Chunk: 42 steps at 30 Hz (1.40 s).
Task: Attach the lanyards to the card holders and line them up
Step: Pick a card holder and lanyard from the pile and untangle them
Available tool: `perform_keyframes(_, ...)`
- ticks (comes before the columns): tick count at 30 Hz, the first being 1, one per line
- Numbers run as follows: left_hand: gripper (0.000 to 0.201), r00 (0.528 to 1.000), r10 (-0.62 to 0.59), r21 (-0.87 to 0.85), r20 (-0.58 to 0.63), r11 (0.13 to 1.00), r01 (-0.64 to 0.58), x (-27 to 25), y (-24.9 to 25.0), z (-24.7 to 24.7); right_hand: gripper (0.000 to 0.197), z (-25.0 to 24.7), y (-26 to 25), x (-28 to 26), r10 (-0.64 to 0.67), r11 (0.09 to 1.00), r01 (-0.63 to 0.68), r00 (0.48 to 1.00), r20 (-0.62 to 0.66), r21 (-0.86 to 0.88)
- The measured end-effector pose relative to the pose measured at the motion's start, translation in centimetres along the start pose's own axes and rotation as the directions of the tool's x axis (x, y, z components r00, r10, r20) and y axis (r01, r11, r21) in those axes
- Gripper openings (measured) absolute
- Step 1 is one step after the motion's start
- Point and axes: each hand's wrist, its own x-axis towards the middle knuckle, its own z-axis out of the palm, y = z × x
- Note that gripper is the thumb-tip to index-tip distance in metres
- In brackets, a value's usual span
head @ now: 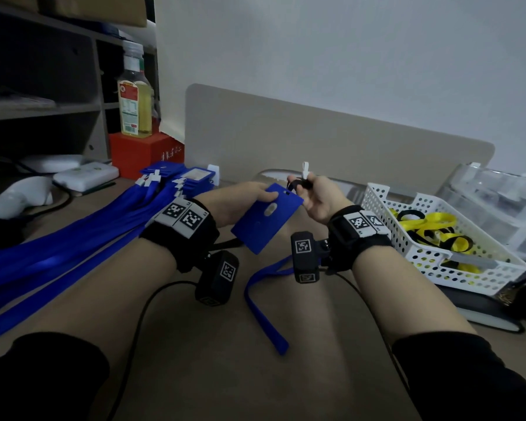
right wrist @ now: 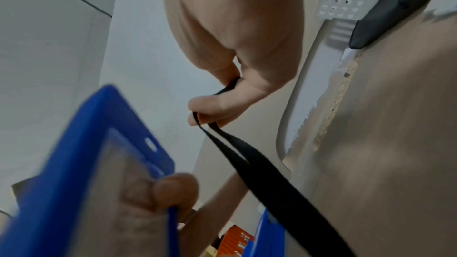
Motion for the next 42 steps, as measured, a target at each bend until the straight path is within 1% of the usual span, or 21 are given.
perform_keyframes(3,0.017,0.998,0.044,-0.009,0.051,0.999,-0.044,0.0,0.0,0.4,0.035,0.3,-0.6,-0.1,0.034,0.999,-0.035,0.997,0.063,0.018)
perform_keyframes(5,0.017,0.993,0.027,-0.023,0.112,0.999,-0.025,-0.1,0.0,0.3,0.034,0.6,-1.2,-0.6,0.020,1.000,-0.021,0.998,0.064,0.021)
perform_keyframes(8,0.019,0.976,-0.022,0.030,0.218,0.999,0.015,-0.6,-0.1,0.0,0.025,0.0,-1.7,0.0,-0.067,0.997,0.070,0.995,-0.067,0.033)
perform_keyframes(9,0.020,0.973,-0.022,0.037,0.229,0.999,0.014,-0.6,0.0,-0.2,0.024,-0.6,-1.7,0.7,-0.109,0.993,0.113,0.986,-0.124,0.022)
perform_keyframes(10,0.020,0.975,-0.011,0.035,0.222,0.999,0.003,-0.7,0.0,-0.3,0.024,-1.2,-1.5,1.2,-0.116,0.992,0.121,0.979,-0.170,0.024)
perform_keyframes(11,0.019,0.979,0.012,0.031,0.202,0.999,-0.019,-0.7,0.1,-0.3,0.024,-1.5,-1.5,1.1,-0.085,0.993,0.098,0.979,-0.186,0.064)
perform_keyframes(12,0.018,0.983,0.042,0.025,0.176,0.999,-0.047,-0.6,0.3,-0.3,0.019,-2.1,-1.4,1.5,-0.077,0.997,0.075,0.977,-0.197,-0.019)
perform_keyframes(13,0.018,0.986,0.072,0.015,0.150,0.997,-0.075,-0.5,0.5,-0.3,0.013,-2.3,-1.2,1.5,-0.044,0.998,0.034,0.981,-0.191,-0.055)
perform_keyframes(14,0.018,0.987,0.101,-0.001,0.128,0.995,-0.101,-0.4,0.7,-0.2,0.014,-2.2,-0.8,1.2,0.022,0.998,-0.031,0.989,-0.147,-0.060)
perform_keyframes(15,0.019,0.986,0.127,-0.018,0.111,0.992,-0.125,-0.2,0.9,0.0,0.018,-2.3,-0.3,0.9,0.018,0.986,-0.033,0.996,-0.091,-0.165)
perform_keyframes(17,0.019,0.982,0.165,-0.040,0.088,0.986,-0.162,0.2,1.2,0.4,0.019,-1.9,0.3,0.5,0.116,0.922,-0.096,0.993,0.031,-0.375)
perform_keyframes(19,0.020,0.980,0.189,-0.060,0.062,0.981,-0.186,0.6,1.5,0.9,0.024,-1.8,0.8,-0.3,0.195,0.824,-0.085,0.971,0.139,-0.560)
perform_keyframes(20,0.020,0.979,0.200,-0.081,0.047,0.977,-0.196,0.8,1.6,1.1,0.028,-1.7,0.9,-0.5,0.250,0.813,-0.088,0.946,0.208,-0.575)
perform_keyframes(22,0.021,0.977,0.211,-0.130,0.006,0.969,-0.208,1.1,1.8,1.4,0.037,-1.8,1.3,-0.9,0.326,0.824,-0.119,0.899,0.293,-0.554)
perform_keyframes(26,0.025,0.973,0.198,-0.192,-0.121,0.957,-0.219,1.8,2.3,1.7,0.060,-2.3,1.3,-1.4,0.402,0.852,-0.177,0.824,0.399,-0.493)
perform_keyframes(28,0.027,0.968,0.187,-0.187,-0.168,0.958,-0.218,2.1,2.3,1.6,0.068,-2.7,1.1,-1.8,0.384,0.866,-0.168,0.827,0.411,-0.470)
perform_keyframes(29,0.028,0.967,0.178,-0.186,-0.183,0.959,-0.212,2.2,2.3,1.6,0.062,-3.0,0.9,-2.1,0.353,0.877,-0.143,0.840,0.413,-0.458)
perform_keyframes(32,0.031,0.969,0.151,-0.198,-0.198,0.961,-0.191,2.6,2.2,1.8,0.033,-3.6,0.2,-3.2,0.230,0.892,-0.015,0.876,0.425,-0.452)
perform_keyframes(37,0.028,0.964,0.101,-0.248,-0.244,0.955,-0.163,3.3,2.3,2.7,0.032,-5.5,-1.3,-2.7,0.192,0.940,-0.041,0.884,0.427,-0.338)
perform_keyframes(39,0.023,0.968,0.075,-0.260,-0.239,0.956,-0.138,3.5,2.2,3.0,0.032,-5.9,-2.4,-2.7,0.141,0.950,-0.011,0.906,0.398,-0.313)
perform_keyframes(42,0.015,0.975,0.039,-0.249,-0.217,0.964,-0.094,3.8,2.2,3.4,0.034,-6.2,-5.5,-2.6,-0.024,0.963,0.090,0.967,0.252,-0.253)
